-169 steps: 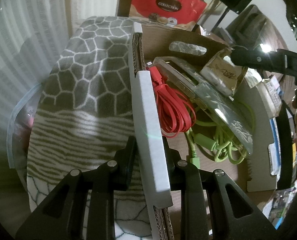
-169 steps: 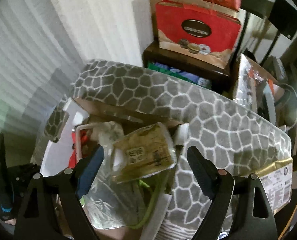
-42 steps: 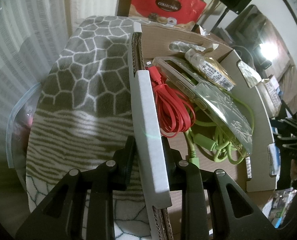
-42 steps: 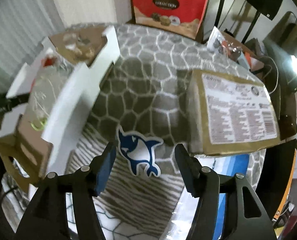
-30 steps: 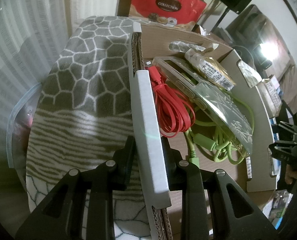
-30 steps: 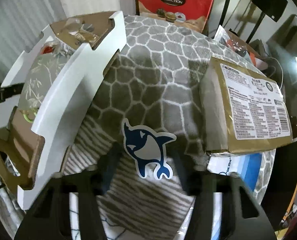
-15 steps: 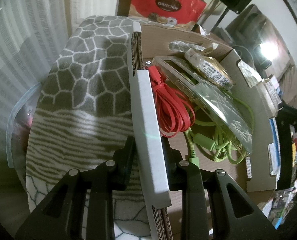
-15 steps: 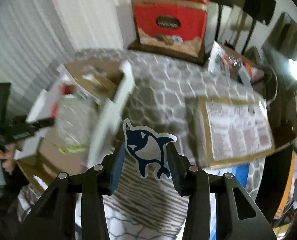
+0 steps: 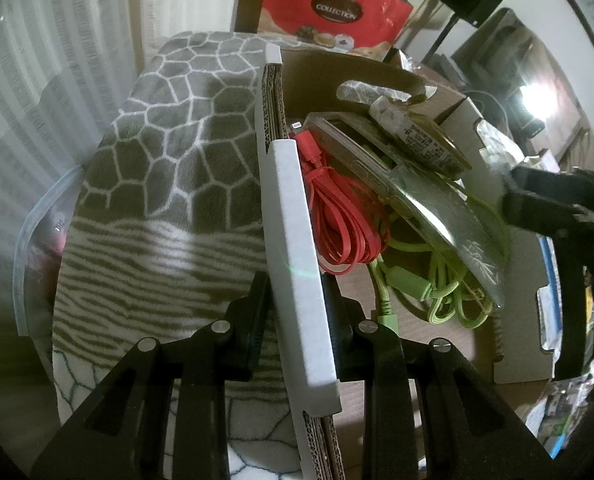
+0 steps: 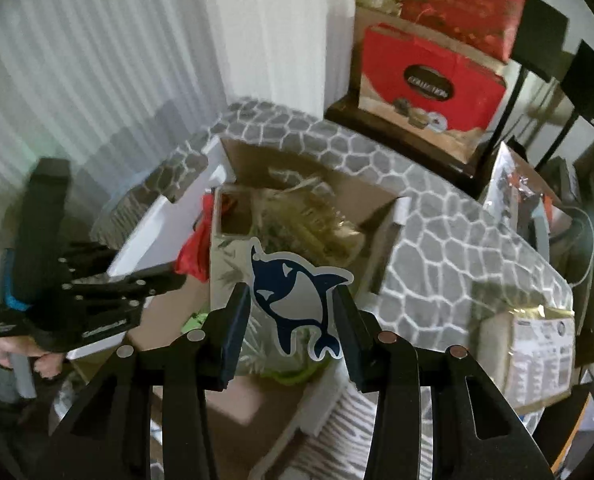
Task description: Organize objects
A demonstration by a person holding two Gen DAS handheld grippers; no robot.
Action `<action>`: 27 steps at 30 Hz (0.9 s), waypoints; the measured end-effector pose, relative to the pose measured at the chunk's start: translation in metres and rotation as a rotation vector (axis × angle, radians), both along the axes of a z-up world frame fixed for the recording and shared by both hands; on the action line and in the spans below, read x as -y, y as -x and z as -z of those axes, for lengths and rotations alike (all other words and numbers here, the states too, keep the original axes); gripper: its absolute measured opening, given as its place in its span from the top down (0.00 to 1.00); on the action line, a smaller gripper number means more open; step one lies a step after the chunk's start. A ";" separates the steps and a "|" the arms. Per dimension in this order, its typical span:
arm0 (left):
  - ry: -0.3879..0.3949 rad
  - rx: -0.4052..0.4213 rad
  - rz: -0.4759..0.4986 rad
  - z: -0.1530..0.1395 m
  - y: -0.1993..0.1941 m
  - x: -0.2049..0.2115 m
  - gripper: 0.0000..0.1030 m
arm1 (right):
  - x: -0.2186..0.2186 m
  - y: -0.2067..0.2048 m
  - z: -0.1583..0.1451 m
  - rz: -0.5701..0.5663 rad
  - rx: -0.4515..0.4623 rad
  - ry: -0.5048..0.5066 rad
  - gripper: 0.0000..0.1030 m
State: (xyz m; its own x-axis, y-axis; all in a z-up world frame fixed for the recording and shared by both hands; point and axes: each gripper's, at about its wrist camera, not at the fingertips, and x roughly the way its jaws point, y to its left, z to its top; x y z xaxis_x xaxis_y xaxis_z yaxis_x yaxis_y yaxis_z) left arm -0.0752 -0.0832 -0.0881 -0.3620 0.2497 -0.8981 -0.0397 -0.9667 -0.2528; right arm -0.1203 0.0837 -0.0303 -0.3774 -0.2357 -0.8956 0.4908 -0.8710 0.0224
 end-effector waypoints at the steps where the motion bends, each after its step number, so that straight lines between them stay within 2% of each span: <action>1: 0.000 0.000 0.000 0.000 0.000 0.000 0.78 | 0.001 0.002 0.004 0.002 0.012 -0.007 0.58; 3: -0.001 0.001 0.000 0.000 0.000 0.000 0.78 | -0.002 0.006 0.006 0.018 0.018 0.003 0.56; 5: 0.001 0.000 0.001 0.000 0.000 -0.001 0.78 | -0.009 0.004 -0.002 0.037 0.001 0.035 0.41; 7: 0.003 0.001 0.000 0.001 0.000 0.000 0.78 | -0.018 0.002 -0.010 0.051 -0.015 0.059 0.34; 13: 0.005 0.000 -0.001 0.002 0.000 -0.001 0.77 | -0.062 -0.004 -0.034 0.146 -0.045 0.071 0.33; 17: 0.000 -0.004 -0.002 0.002 0.001 -0.001 0.77 | -0.110 -0.008 -0.040 0.244 -0.050 0.033 0.33; 27: -0.019 -0.006 -0.028 0.004 0.005 0.002 0.78 | -0.206 -0.023 -0.023 0.463 -0.057 -0.133 0.30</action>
State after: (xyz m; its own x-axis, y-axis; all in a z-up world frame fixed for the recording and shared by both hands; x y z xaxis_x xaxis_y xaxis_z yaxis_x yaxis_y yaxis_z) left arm -0.0798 -0.0852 -0.0917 -0.3742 0.2563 -0.8912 -0.0140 -0.9625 -0.2709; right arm -0.0969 0.2894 -0.0070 -0.4650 0.0835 -0.8814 0.0485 -0.9916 -0.1196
